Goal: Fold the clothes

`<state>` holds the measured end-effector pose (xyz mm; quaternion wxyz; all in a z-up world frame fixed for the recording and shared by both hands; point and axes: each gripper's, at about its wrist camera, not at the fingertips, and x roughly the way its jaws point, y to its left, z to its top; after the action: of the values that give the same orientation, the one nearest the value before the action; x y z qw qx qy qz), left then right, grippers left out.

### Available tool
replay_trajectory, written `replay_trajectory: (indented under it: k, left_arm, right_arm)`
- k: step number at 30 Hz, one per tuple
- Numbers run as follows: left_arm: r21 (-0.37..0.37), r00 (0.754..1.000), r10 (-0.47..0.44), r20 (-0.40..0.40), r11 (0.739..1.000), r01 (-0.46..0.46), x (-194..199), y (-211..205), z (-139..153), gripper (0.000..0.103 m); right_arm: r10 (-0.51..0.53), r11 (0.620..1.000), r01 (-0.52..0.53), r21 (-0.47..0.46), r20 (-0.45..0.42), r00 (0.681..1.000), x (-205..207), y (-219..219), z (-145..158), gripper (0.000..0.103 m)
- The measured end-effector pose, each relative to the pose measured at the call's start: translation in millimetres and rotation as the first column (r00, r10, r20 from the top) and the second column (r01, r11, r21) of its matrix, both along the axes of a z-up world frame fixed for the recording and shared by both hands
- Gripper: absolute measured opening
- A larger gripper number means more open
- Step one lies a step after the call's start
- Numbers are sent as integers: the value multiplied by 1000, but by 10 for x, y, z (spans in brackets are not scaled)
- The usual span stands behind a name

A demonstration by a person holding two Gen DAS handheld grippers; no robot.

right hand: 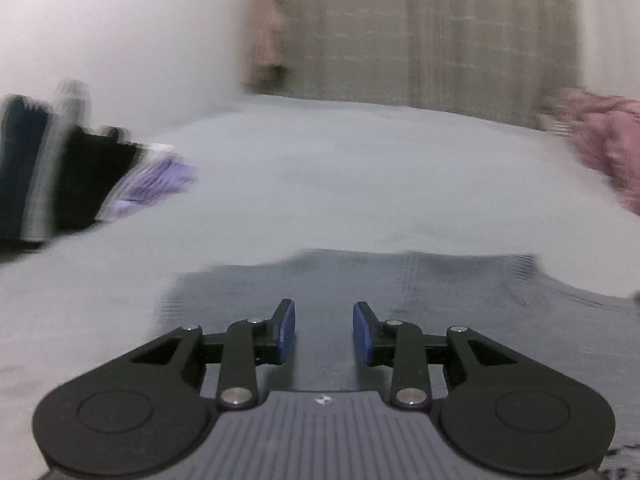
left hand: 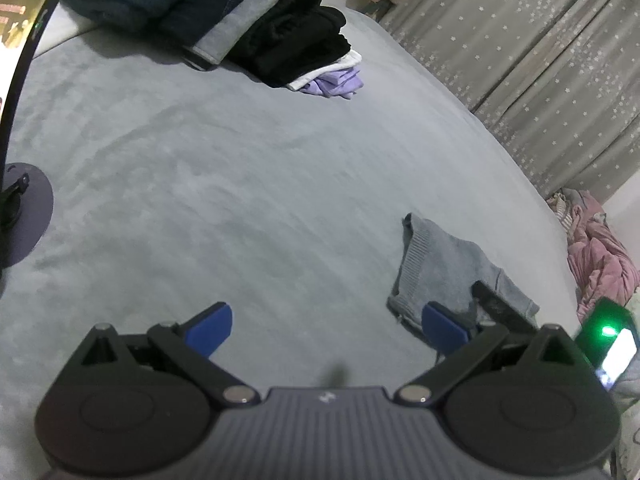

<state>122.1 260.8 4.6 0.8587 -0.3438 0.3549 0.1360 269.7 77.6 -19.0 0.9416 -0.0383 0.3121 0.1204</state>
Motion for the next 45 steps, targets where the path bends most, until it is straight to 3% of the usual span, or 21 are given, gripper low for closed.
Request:
replay_trajectory:
  k: [3,4,6,10,13,17,19,21,24,27,31,34,35,40,45]
  left_arm:
    - [-6,1000,7,-7,1000,-7,19,-5,-28,102]
    - [-5,1000,7,-11,1000,-7,22,-10,-36,102]
    - [-6,1000,6,-14,1000,-6,21,-16,-40,102]
    - [-13,1000,5,-3,1000,-5,2,-43,-10,102]
    - [-11,1000,-14,-1,1000,14,4,-85,2,102]
    - [52,995,-98,20,994,97,-7,-286,56,102]
    - [93,985,-168,49,982,163,-23,-447,97,102]
    - [128,957,-270,102,958,257,-64,-657,138,102]
    - [169,862,-469,195,881,441,-162,-1053,142,102]
    - [173,792,-576,203,817,550,-250,-1313,37,102]
    - [267,798,-597,84,785,560,-371,-1452,-115,102]
    - [300,825,-564,-22,784,544,-526,-1393,-271,102]
    - [311,826,-564,-23,781,542,-586,-1377,-292,102]
    - [451,796,-602,-68,693,562,-1079,-1311,-348,102]
    - [479,785,-614,-83,666,572,-1518,-1268,-304,102]
  right_arm:
    - [66,996,-64,-63,20,998,-24,263,-53,31]
    - [130,989,-128,-69,34,991,-65,429,-31,31]
    - [245,969,-245,-30,29,969,-131,659,11,30]
    - [272,961,-273,44,33,962,-208,645,84,30]
    - [281,953,-270,134,-63,958,-209,423,62,30]
    - [195,959,-174,225,-76,978,-449,-224,233,39]
    - [133,971,-115,212,-72,989,-604,-572,284,41]
    - [51,982,-36,183,-75,996,-765,-934,313,41]
    - [-84,983,98,155,-96,992,-1033,-1485,309,43]
    - [-202,972,214,94,-124,972,-1293,-1901,259,44]
    - [-274,961,277,0,-137,952,-1814,-2315,171,45]
    - [-270,963,267,-38,-115,956,-2148,-2420,166,51]
    - [-265,964,260,-55,-107,958,-2308,-2454,171,53]
    - [-230,969,221,-113,-72,971,-2848,-2612,191,55]
    - [-254,960,245,-133,-50,966,-3284,-2657,184,57]
